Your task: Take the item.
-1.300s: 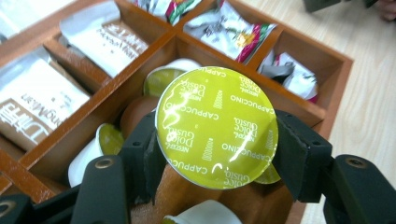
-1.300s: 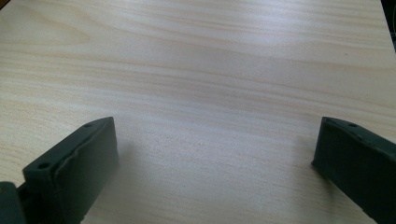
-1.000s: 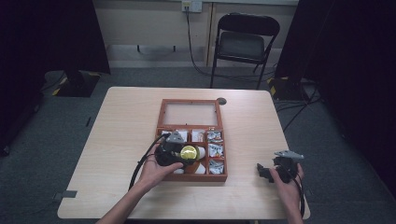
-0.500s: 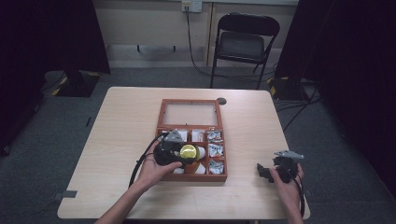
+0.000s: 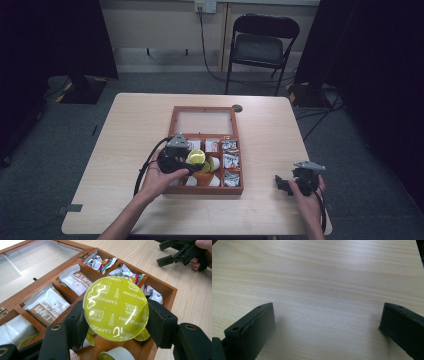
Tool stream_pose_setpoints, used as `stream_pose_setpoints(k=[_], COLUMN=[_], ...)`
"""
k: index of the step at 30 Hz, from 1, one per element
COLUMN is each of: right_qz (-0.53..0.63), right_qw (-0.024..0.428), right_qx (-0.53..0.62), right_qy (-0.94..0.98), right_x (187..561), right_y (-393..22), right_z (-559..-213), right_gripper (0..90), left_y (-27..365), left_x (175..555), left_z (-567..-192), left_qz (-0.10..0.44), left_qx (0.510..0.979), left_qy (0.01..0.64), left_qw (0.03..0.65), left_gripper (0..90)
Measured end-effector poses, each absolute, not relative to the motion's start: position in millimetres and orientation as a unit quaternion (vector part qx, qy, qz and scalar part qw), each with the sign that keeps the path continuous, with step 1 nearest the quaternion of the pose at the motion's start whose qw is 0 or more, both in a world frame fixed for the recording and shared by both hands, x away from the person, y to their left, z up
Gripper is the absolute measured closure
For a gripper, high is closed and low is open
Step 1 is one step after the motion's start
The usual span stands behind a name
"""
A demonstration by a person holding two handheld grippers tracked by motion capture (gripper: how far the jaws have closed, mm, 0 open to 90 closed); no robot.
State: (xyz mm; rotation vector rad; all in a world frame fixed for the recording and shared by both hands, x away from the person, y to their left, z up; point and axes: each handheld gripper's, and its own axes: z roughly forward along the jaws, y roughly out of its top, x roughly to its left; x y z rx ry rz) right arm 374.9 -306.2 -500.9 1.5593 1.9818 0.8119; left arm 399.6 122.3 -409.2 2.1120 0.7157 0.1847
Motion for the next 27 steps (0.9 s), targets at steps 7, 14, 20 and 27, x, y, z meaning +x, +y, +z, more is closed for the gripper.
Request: stream_pose_setpoints(k=[7, 14, 20, 27], right_qz=[0.297, 0.297, 0.297, 0.297], right_qw=[0.244, 0.244, 0.244, 0.244], right_qx=[0.571, 0.571, 0.571, 0.571], right_qy=[0.726, 0.726, 0.726, 0.726], right_x=[374.9, 374.9, 374.9, 374.9], right_y=[-306.2, -306.3, -306.3, -306.3], right_z=[-500.9, -500.9, -500.9, -500.9], right_gripper=[0.0, 0.0, 0.0, 0.0], left_y=[126.5, 134.7, 145.7, 160.2], left_x=[400.4, 399.9, 401.2, 403.9], left_z=[-406.3, -396.8, -390.8, -393.5], left_qz=[0.086, 0.091, 0.097, 0.102], left_qx=[0.846, 0.838, 0.831, 0.826], left_qy=[0.294, 0.295, 0.302, 0.319], left_qw=[0.435, 0.450, 0.457, 0.454], left_gripper=[39.4, 39.4, 39.4, 39.4])
